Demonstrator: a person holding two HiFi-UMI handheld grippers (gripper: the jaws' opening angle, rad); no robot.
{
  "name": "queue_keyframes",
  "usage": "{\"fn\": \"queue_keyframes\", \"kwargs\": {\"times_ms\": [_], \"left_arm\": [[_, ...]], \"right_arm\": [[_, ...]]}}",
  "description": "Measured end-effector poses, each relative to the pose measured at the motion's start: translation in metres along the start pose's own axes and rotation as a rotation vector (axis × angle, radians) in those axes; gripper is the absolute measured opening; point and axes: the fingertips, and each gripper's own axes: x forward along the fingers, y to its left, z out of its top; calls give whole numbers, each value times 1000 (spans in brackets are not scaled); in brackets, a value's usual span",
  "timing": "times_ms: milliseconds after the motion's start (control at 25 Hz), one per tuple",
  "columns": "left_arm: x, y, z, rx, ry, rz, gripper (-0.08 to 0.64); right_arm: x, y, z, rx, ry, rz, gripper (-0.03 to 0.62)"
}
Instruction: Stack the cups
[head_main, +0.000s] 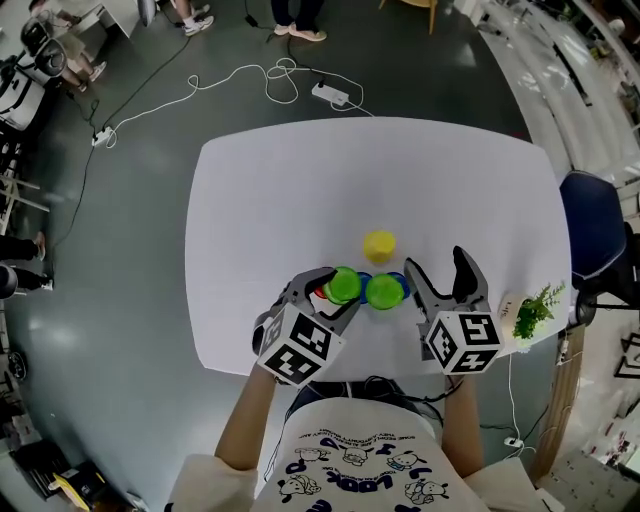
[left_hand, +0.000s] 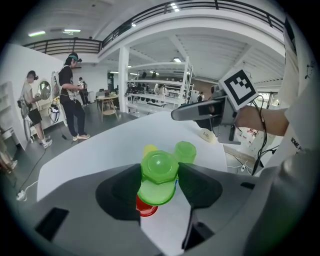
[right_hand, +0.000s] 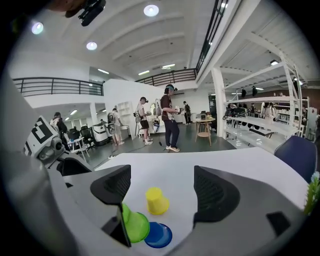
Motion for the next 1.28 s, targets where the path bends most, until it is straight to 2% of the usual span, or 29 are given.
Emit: {"fn": "queue_keyframes", "kwargs": {"times_ms": [400, 640, 1040, 1280], "left_arm": [[7, -1, -6, 7, 15, -29, 244], [21, -3, -12, 56, 57, -27, 245], [29, -1, -16, 45, 53, -39, 247], [28, 2, -15, 34, 47, -40, 249]], "right_arm": [[29, -17, -15, -80, 98, 17, 411], [54, -28, -24, -136, 167, 54, 411], [81, -20, -41, -222, 248, 129, 402], [94, -4, -53, -300, 325, 204, 400]]}}
